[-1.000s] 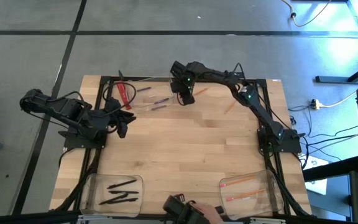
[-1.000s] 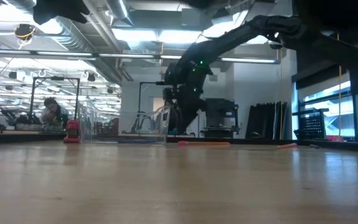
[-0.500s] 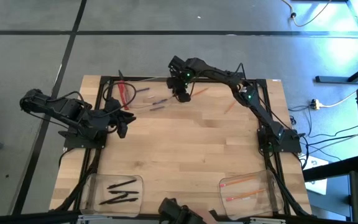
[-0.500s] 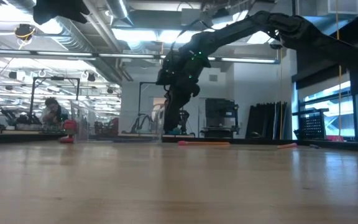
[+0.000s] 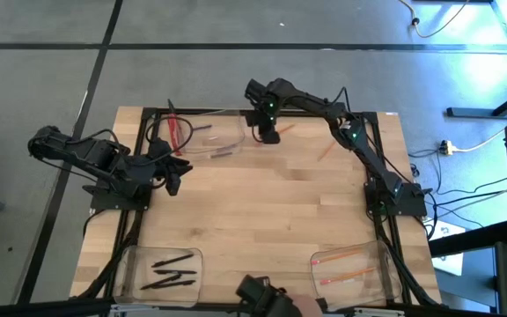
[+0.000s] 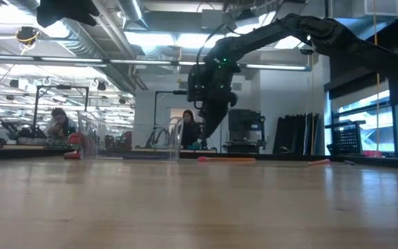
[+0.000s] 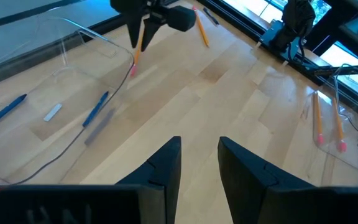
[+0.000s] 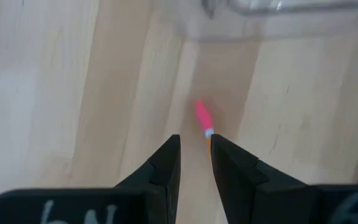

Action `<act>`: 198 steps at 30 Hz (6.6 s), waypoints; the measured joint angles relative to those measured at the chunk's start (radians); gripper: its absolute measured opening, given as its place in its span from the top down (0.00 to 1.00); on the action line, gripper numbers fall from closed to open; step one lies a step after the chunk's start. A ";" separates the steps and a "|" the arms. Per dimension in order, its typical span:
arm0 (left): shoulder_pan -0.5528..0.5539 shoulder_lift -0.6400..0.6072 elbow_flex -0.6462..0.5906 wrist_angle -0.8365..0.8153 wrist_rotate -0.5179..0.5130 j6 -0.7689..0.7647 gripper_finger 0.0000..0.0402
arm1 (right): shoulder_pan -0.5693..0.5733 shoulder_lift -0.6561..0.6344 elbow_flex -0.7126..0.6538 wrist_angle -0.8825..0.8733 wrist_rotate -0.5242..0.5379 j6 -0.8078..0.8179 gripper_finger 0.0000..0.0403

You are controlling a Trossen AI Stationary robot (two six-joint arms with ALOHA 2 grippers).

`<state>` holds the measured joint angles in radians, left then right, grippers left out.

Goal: Sort crayons/erasers/pens/pencils in bins
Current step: Put the yellow pencil into the bottom right transparent bin

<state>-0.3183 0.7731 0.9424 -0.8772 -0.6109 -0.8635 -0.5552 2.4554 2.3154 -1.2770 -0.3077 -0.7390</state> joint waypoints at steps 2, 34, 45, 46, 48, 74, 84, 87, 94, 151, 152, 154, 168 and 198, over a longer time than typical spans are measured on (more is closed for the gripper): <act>0.000 0.000 0.000 0.000 0.000 0.000 0.76 | -0.003 0.000 0.000 -0.028 0.022 -0.001 0.78; 0.000 0.000 0.000 -0.003 -0.001 0.002 0.76 | 0.038 -0.002 -0.145 0.147 0.182 -0.076 0.58; 0.000 0.000 0.000 -0.003 -0.001 0.002 0.76 | 0.069 0.007 -0.146 0.192 0.184 -0.055 0.60; 0.000 0.000 0.000 -0.002 -0.001 0.002 0.76 | 0.070 0.008 -0.147 0.193 0.183 -0.055 0.60; 0.000 0.000 0.000 -0.002 -0.001 0.002 0.76 | 0.070 0.008 -0.147 0.198 0.181 -0.055 0.60; 0.000 0.000 0.000 -0.004 -0.002 0.002 0.76 | 0.065 0.029 -0.053 0.080 0.195 0.055 0.60; 0.000 0.000 0.000 -0.004 -0.001 0.002 0.76 | 0.058 -0.004 0.042 0.002 0.175 0.261 0.60; 0.000 0.000 0.000 -0.004 -0.001 0.002 0.76 | 0.055 -0.005 0.034 -0.032 0.175 0.390 0.60; 0.000 0.000 0.000 -0.005 -0.001 0.003 0.76 | 0.062 -0.002 0.033 -0.023 0.152 0.357 0.60; 0.000 0.000 0.000 -0.005 -0.004 0.009 0.76 | 0.141 -0.396 -0.940 0.989 0.326 0.281 0.60; 0.000 0.000 0.000 -0.005 -0.008 0.009 0.76 | 0.140 -0.396 -0.946 1.020 0.325 0.279 0.60; 0.000 0.000 0.000 -0.005 -0.012 0.008 0.76 | 0.138 -0.389 -0.949 1.056 0.301 0.255 0.60; 0.000 0.000 0.000 -0.002 -0.025 0.006 0.76 | 0.084 -0.348 -0.927 1.018 0.235 0.236 0.60; 0.000 0.000 0.000 -0.004 -0.035 0.010 0.76 | 0.037 -0.314 -0.905 1.011 0.166 0.177 0.60</act>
<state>-0.3183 0.7731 0.9424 -0.8814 -0.6456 -0.8536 -0.5183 2.1410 1.4105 -0.2656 -0.1421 -0.5619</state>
